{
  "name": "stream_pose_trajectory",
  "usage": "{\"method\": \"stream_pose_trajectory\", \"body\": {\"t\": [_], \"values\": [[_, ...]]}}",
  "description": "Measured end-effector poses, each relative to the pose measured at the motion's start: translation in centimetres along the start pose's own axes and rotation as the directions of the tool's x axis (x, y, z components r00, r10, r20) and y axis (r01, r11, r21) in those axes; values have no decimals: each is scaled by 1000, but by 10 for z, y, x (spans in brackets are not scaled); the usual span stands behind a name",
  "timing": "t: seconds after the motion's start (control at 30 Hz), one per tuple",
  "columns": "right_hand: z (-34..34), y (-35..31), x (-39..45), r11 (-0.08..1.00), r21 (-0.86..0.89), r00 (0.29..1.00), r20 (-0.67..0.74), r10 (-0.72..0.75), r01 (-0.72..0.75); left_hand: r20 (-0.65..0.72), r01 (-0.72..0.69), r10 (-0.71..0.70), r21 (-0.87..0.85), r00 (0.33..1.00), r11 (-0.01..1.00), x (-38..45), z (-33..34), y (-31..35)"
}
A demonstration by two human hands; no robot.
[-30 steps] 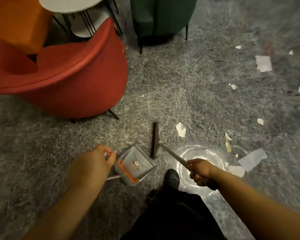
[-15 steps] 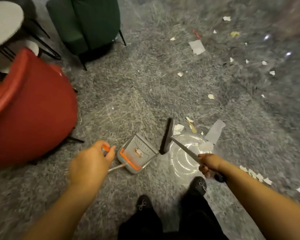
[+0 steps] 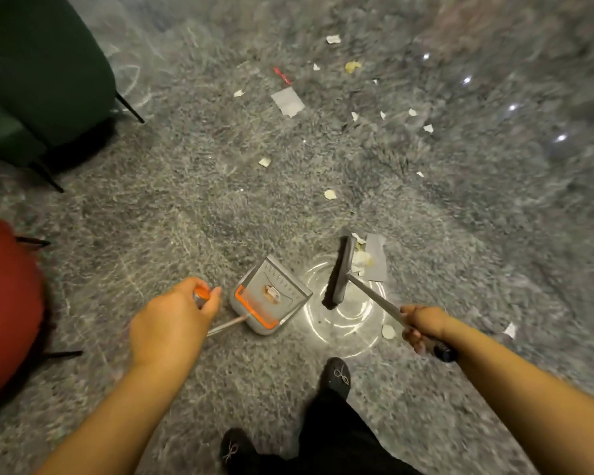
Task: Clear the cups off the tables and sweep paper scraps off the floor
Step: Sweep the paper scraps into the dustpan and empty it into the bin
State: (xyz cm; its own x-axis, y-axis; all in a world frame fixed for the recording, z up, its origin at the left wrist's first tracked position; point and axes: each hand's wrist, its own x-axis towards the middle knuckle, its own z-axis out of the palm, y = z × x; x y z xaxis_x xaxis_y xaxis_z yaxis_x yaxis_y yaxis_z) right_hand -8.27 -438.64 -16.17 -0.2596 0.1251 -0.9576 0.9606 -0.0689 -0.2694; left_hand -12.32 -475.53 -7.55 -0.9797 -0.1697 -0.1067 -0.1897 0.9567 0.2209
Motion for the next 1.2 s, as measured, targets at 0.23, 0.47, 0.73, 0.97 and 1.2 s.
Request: {"method": "stream_pose_trajectory", "body": {"t": [0.23, 0.47, 0.73, 0.97, 1.2], "values": [[-48, -4, -12, 992, 111, 997, 29, -72, 68, 42, -122, 121, 23, 992, 992, 22, 12, 69], [-82, 7, -24, 964, 225, 990, -54, -132, 141, 91, -299, 294, 36, 951, 954, 47, 12, 129], [-124, 16, -22, 972, 68, 943, -265, -200, 225, 177, -511, 488, 116, 854, 852, 92, 15, 193], [-143, 14, 13, 983, 1, 919, -357, -169, 182, 228, -614, 579, 132, 783, 778, 123, 25, 221], [-123, 6, 43, 986, -150, 945, -306, -118, 74, 260, -677, 638, 95, 725, 730, 144, 41, 226]]}}
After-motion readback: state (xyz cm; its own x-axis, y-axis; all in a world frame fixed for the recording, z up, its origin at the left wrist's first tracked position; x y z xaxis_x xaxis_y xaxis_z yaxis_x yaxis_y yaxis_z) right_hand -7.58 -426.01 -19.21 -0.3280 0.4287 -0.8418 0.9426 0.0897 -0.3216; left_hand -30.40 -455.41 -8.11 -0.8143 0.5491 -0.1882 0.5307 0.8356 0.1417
